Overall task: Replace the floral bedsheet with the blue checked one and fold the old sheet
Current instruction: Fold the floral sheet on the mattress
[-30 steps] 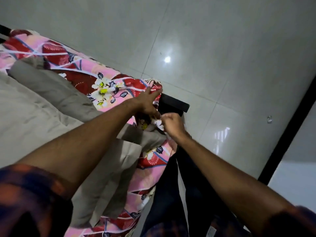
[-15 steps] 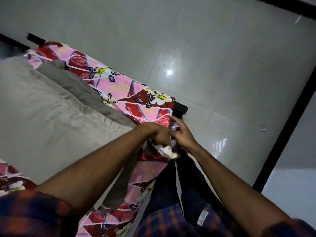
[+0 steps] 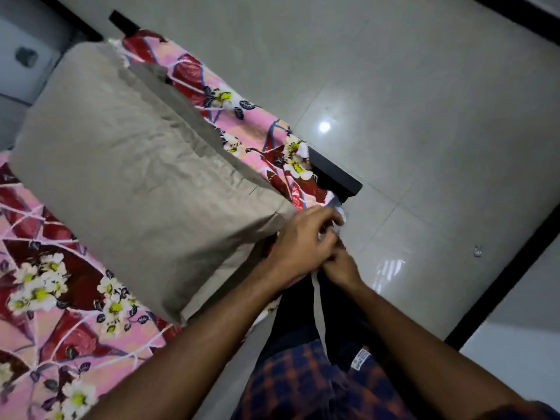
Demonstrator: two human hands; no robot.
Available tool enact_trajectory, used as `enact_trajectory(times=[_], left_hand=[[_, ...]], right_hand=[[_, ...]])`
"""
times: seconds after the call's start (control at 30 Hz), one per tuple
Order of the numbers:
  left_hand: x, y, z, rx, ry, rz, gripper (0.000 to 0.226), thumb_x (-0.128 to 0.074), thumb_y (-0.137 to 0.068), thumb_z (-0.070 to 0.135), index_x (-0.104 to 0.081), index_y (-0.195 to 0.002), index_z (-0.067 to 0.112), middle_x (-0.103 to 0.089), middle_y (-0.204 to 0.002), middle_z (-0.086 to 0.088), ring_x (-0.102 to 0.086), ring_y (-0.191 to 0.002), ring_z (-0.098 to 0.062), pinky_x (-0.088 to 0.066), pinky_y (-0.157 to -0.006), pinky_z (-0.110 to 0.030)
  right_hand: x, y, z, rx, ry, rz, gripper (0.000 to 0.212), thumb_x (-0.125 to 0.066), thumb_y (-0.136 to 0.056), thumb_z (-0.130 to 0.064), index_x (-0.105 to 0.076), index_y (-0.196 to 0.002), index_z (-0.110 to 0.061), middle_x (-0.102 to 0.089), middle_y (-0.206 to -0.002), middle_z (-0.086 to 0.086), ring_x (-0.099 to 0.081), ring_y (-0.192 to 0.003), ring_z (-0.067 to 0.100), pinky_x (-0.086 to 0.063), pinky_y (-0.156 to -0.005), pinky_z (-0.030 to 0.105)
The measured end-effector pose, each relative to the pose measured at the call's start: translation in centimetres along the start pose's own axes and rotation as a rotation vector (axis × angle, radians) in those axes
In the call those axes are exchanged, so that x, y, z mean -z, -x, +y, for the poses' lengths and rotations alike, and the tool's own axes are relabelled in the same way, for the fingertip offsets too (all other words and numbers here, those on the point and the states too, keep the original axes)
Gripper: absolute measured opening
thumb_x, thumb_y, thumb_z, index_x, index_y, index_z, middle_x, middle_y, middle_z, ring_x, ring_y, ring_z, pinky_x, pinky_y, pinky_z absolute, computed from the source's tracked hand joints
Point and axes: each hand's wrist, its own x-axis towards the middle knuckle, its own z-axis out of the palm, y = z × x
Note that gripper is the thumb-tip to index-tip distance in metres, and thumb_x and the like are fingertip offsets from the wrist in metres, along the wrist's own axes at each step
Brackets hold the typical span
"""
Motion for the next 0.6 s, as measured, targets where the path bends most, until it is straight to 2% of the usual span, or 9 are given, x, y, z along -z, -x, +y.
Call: enact_trajectory(times=[0.07, 0.13, 0.23, 0.3, 0.37, 0.43, 0.47, 0.53, 0.6], left_hand=[[2.0, 3.0, -0.2, -0.005, 0.049, 0.416, 0.013, -0.062, -0.087, 0.007, -0.068, -0.096, 0.013, -0.065, -0.093, 0.005, -0.06, -0.086, -0.015, -0.05, -0.077, -0.03], [4.8, 5.9, -1.2, 0.063, 0.001, 0.747, 0.011, -0.065, -0.088, 0.007, -0.068, -0.098, 0.013, -0.062, -0.093, 0.006, -0.059, -0.085, -0.017, -0.048, -0.075, -0.026], [9.4, 10.4, -6.8, 0.309, -0.025, 0.998, 0.024, -0.069, -0.089, 0.015, -0.063, -0.112, 0.012, -0.061, -0.107, -0.004, -0.056, -0.097, -0.014, -0.044, -0.082, -0.014], [12.5, 13.2, -11.9, 0.52, 0.052, 1.16, 0.044, -0.073, -0.086, 0.029, -0.057, -0.123, 0.01, -0.057, -0.117, -0.008, -0.054, -0.103, -0.016, -0.045, -0.085, -0.013], [14.8, 15.3, -16.6, 0.741, 0.289, 1.278, 0.063, -0.075, -0.083, 0.043, -0.05, -0.131, 0.011, -0.055, -0.119, -0.008, -0.055, -0.103, -0.02, -0.048, -0.082, -0.014], [15.7, 17.1, -20.4, 0.959, 0.61, 1.218, 0.079, -0.076, -0.079, 0.053, -0.044, -0.139, 0.013, -0.057, -0.122, -0.002, -0.059, -0.104, -0.016, -0.049, -0.082, -0.013], [15.5, 18.0, -22.3, 0.986, 0.771, 1.108, 0.088, -0.078, -0.073, 0.061, -0.044, -0.142, 0.017, -0.06, -0.126, 0.002, -0.062, -0.108, -0.014, -0.05, -0.092, -0.02], [14.2, 19.2, -25.3, 0.929, 1.0, 0.869, 0.094, -0.077, -0.067, 0.069, -0.049, -0.144, 0.022, -0.064, -0.132, 0.004, -0.063, -0.117, -0.013, -0.047, -0.106, -0.04], [13.1, 19.3, -27.6, 0.836, 1.145, 0.741, 0.087, -0.076, -0.072, 0.066, -0.05, -0.144, 0.024, -0.062, -0.136, 0.0, -0.061, -0.123, -0.018, -0.044, -0.109, -0.045]], right_hand=[[1.4, -1.0, -3.4, 0.013, -0.085, 0.122, 0.011, -0.067, -0.088, -0.031, -0.075, -0.082, -0.027, -0.073, -0.086, -0.008, -0.067, -0.082, 0.014, -0.053, -0.08, 0.036], [2.3, -2.4, -8.0, 0.114, -0.221, 0.132, 0.012, -0.067, -0.091, -0.035, -0.074, -0.089, -0.026, -0.074, -0.091, -0.004, -0.066, -0.083, 0.013, -0.052, -0.081, 0.036], [2.2, -3.9, -17.1, 0.274, -0.303, -0.046, 0.018, -0.063, -0.096, -0.043, -0.07, -0.104, -0.029, -0.07, -0.116, 0.001, -0.064, -0.097, 0.009, -0.048, -0.082, 0.028], [0.6, -5.4, -21.6, 0.351, -0.237, -0.174, 0.039, -0.065, -0.093, -0.047, -0.066, -0.126, -0.024, -0.062, -0.135, -0.003, -0.059, -0.116, 0.007, -0.045, -0.101, 0.027], [-1.5, -6.5, -24.5, 0.384, -0.099, -0.277, 0.061, -0.065, -0.092, -0.053, -0.056, -0.142, -0.02, -0.052, -0.148, -0.006, -0.048, -0.128, 0.003, -0.034, -0.115, 0.029], [-3.6, -7.4, -25.7, 0.344, -0.039, -0.411, 0.07, -0.068, -0.083, -0.065, -0.056, -0.141, -0.026, -0.056, -0.144, -0.01, -0.052, -0.129, 0.005, -0.038, -0.115, 0.033], [-4.6, -7.2, -25.9, 0.318, -0.026, -0.481, 0.068, -0.071, -0.082, -0.063, -0.057, -0.139, -0.028, -0.062, -0.138, -0.01, -0.059, -0.125, 0.01, -0.044, -0.11, 0.036], [-6.4, -8.0, -25.3, 0.327, 0.0, -0.545, 0.056, -0.074, -0.087, -0.049, -0.056, -0.136, -0.03, -0.068, -0.129, -0.008, -0.066, -0.117, 0.014, -0.051, -0.104, 0.04], [-7.5, -8.5, -24.8, 0.375, 0.042, -0.459, 0.058, -0.076, -0.086, -0.048, -0.053, -0.136, -0.032, -0.068, -0.127, -0.012, -0.066, -0.115, 0.006, -0.051, -0.103, 0.033]])
